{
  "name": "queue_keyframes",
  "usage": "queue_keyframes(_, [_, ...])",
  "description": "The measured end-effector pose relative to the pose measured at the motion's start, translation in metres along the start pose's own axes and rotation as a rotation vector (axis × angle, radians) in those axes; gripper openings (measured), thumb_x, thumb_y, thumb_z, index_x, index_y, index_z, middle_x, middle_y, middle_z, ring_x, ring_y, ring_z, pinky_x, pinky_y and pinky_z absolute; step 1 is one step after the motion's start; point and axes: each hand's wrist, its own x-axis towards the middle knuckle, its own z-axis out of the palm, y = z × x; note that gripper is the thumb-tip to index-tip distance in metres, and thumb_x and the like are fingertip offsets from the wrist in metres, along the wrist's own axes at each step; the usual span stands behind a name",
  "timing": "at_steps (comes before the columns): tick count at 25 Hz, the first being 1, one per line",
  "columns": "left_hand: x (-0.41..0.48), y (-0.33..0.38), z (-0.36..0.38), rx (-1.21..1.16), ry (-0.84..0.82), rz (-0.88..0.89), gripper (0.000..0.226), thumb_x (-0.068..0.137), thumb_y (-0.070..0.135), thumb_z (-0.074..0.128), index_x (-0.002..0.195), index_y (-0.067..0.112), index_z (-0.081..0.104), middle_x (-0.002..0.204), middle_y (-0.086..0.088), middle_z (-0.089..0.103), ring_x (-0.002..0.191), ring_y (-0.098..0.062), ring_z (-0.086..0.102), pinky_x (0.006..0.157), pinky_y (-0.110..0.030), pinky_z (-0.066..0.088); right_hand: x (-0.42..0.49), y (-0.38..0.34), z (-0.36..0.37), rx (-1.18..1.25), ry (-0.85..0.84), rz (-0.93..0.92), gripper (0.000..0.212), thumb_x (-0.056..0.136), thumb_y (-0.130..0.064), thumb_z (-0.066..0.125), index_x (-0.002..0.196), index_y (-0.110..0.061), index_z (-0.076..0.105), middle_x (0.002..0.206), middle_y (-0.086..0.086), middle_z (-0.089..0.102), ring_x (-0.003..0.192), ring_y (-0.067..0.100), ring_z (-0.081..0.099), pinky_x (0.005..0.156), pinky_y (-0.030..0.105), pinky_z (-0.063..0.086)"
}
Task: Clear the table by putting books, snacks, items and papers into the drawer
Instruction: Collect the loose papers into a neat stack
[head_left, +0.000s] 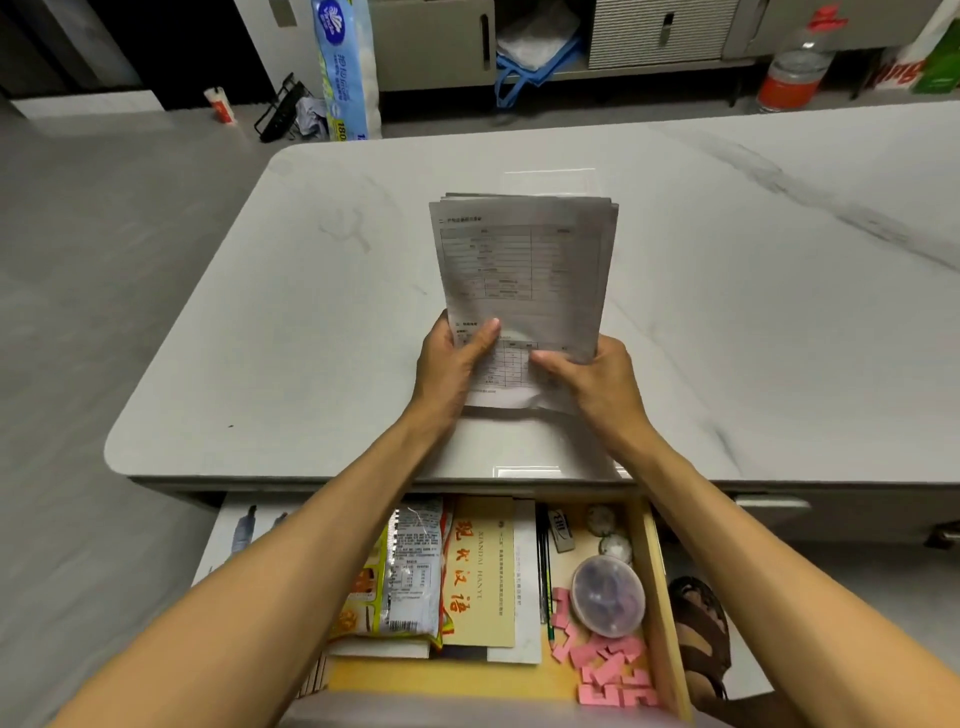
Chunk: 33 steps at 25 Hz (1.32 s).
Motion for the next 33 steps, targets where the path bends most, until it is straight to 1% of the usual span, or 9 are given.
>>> queue_keyframes(5, [-0.027, 0.019, -0.05, -0.033, -0.14, -0.128, 0.038, 0.087, 0.014, 0.07, 0.123, 0.009, 0.061, 0.116, -0.007, 0.072, 0.104, -0.027, 0.07, 0.086, -0.039, 0.058, -0.031, -0.033, -0.009, -0.021, -0.363, 0.062, 0.031, 0.088, -0.012, 0.069, 0.118, -0.012, 0.066, 0.111, 0.0, 0.073, 0.096, 0.015, 0.073, 0.083, 0.029, 0.059])
queue_keyframes(9, [-0.063, 0.031, -0.103, 0.039, -0.094, -0.137, 0.049, 0.076, 0.009, 0.077, 0.122, 0.01, 0.059, 0.118, -0.013, 0.069, 0.108, -0.032, 0.067, 0.089, -0.043, 0.056, -0.075, -0.051, -0.011, -0.303, -0.61, 0.077, 0.011, 0.086, -0.013, 0.072, 0.096, -0.017, 0.07, 0.097, -0.005, 0.075, 0.083, 0.014, 0.074, 0.068, 0.021, 0.057])
queue_keyframes(12, [-0.098, 0.032, -0.14, 0.33, -0.255, -0.113, 0.054, 0.07, 0.008, 0.082, 0.117, 0.023, 0.06, 0.112, -0.014, 0.069, 0.103, -0.028, 0.067, 0.088, -0.042, 0.056, -0.098, -0.06, -0.007, -0.728, -0.642, -0.028, 0.013, 0.081, -0.024, 0.078, 0.078, -0.019, 0.066, 0.08, -0.005, 0.07, 0.078, 0.018, 0.068, 0.061, 0.023, 0.05])
queue_keyframes(14, [-0.123, 0.023, -0.151, 0.518, -0.426, -0.115, 0.047, 0.073, 0.007, 0.081, 0.115, 0.018, 0.064, 0.106, -0.009, 0.07, 0.098, -0.021, 0.068, 0.085, -0.035, 0.056, -0.116, -0.054, 0.006, -1.02, -0.726, -0.155, 0.022, 0.079, -0.033, 0.078, 0.084, -0.015, 0.068, 0.087, 0.006, 0.072, 0.085, 0.026, 0.067, 0.069, 0.034, 0.049])
queue_keyframes(18, [-0.152, -0.003, -0.166, 0.83, -0.586, -0.055, 0.016, 0.082, 0.02, 0.076, 0.097, 0.018, 0.072, 0.098, 0.0, 0.071, 0.095, -0.015, 0.065, 0.08, -0.035, 0.052, -0.157, -0.03, 0.037, -1.351, -0.863, -0.308, 0.029, 0.085, -0.037, 0.07, 0.104, -0.015, 0.069, 0.111, 0.011, 0.071, 0.101, 0.031, 0.065, 0.074, 0.033, 0.046])
queue_keyframes(22, [-0.165, -0.024, -0.177, 1.181, -0.746, 0.001, 0.02, 0.085, 0.024, 0.068, 0.105, 0.027, 0.069, 0.106, 0.009, 0.069, 0.098, -0.007, 0.06, 0.084, -0.03, 0.051, -0.176, -0.011, 0.058, -1.47, -0.969, -0.426, 0.025, 0.094, -0.028, 0.06, 0.114, -0.015, 0.065, 0.114, 0.01, 0.068, 0.101, 0.027, 0.064, 0.084, 0.035, 0.049])
queue_keyframes(26, [-0.169, -0.038, -0.182, 1.405, -0.8, 0.072, 0.007, 0.085, 0.015, 0.061, 0.078, 0.016, 0.06, 0.073, 0.011, 0.05, 0.072, -0.011, 0.05, 0.065, -0.032, 0.039, -0.178, 0.003, 0.075, -1.507, -1.029, -0.479, 0.024, 0.094, -0.024, 0.06, 0.115, -0.013, 0.061, 0.109, 0.013, 0.068, 0.102, 0.033, 0.062, 0.074, 0.035, 0.041])
queue_keyframes(29, [-0.171, -0.05, -0.186, 1.442, -0.849, 0.043, 0.026, 0.082, 0.01, 0.06, 0.064, 0.019, 0.045, 0.062, 0.007, 0.042, 0.061, -0.014, 0.04, 0.058, -0.032, 0.031, -0.176, 0.019, 0.067, -1.406, -1.069, -0.337, 0.023, 0.091, -0.019, 0.061, 0.114, -0.015, 0.063, 0.11, 0.01, 0.07, 0.104, 0.032, 0.062, 0.069, 0.031, 0.035])
queue_keyframes(33, [-0.169, -0.068, -0.184, 1.524, -0.881, -0.03, 0.019, 0.084, 0.009, 0.063, 0.072, 0.02, 0.053, 0.067, 0.009, 0.048, 0.068, -0.015, 0.047, 0.055, -0.028, 0.032, -0.184, 0.044, 0.059, -1.237, -1.059, -0.103, 0.011, 0.09, -0.018, 0.063, 0.1, -0.021, 0.068, 0.1, 0.004, 0.071, 0.096, 0.028, 0.063, 0.072, 0.028, 0.042])
